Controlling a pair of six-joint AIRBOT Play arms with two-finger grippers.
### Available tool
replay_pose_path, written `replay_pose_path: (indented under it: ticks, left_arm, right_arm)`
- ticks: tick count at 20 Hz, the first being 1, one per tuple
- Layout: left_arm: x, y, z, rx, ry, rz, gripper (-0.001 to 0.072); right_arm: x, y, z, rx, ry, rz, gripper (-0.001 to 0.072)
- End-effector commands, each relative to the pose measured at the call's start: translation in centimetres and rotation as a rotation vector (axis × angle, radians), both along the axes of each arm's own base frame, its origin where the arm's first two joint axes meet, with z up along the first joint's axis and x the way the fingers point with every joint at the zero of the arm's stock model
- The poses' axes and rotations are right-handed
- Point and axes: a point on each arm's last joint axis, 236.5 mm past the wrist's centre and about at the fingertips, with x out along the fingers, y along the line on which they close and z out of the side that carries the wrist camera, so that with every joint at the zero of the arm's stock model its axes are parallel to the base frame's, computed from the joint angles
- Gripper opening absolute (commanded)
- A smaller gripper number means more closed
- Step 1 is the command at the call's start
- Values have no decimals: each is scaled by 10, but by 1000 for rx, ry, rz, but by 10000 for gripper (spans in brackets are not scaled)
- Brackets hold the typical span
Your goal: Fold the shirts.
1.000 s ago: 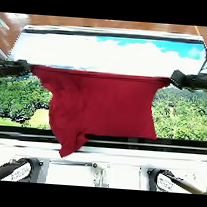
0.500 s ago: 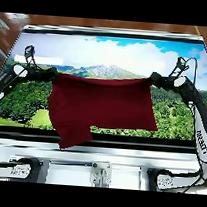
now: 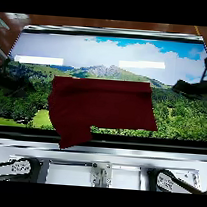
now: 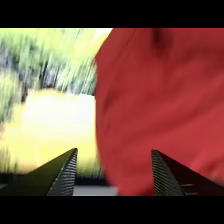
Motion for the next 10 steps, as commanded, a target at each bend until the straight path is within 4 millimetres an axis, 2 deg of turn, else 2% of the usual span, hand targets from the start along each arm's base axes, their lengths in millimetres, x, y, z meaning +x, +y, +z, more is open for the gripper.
replay_pose_path:
  ticks: [1, 2, 3, 4, 5, 7, 10]
  left_arm:
    - [-78, -17, -37, -132, 138, 14, 534]
    - [-92, -33, -54, -200, 158, 55, 535]
    - [-96, -52, -64, -288, 142, 65, 535]
    - [-96, -69, -70, -366, 109, 79, 535]
    - [-97, -77, -77, -393, 93, 90, 536]
    - [-100, -79, -96, -380, 102, 128, 541]
    - [-98, -83, -105, -390, 100, 129, 541]
  right_arm:
    - [-73, -19, -11, 62, 211, 13, 618]
    - [-77, -14, -15, 115, 212, 3, 618]
    - [-78, -8, -18, 163, 210, -8, 618]
    - [-79, -1, -23, 200, 213, -12, 618]
    - [-81, 2, -28, 218, 225, -12, 618]
    - [-81, 9, -36, 259, 244, -13, 618]
    - [-82, 10, -48, 283, 285, -16, 618]
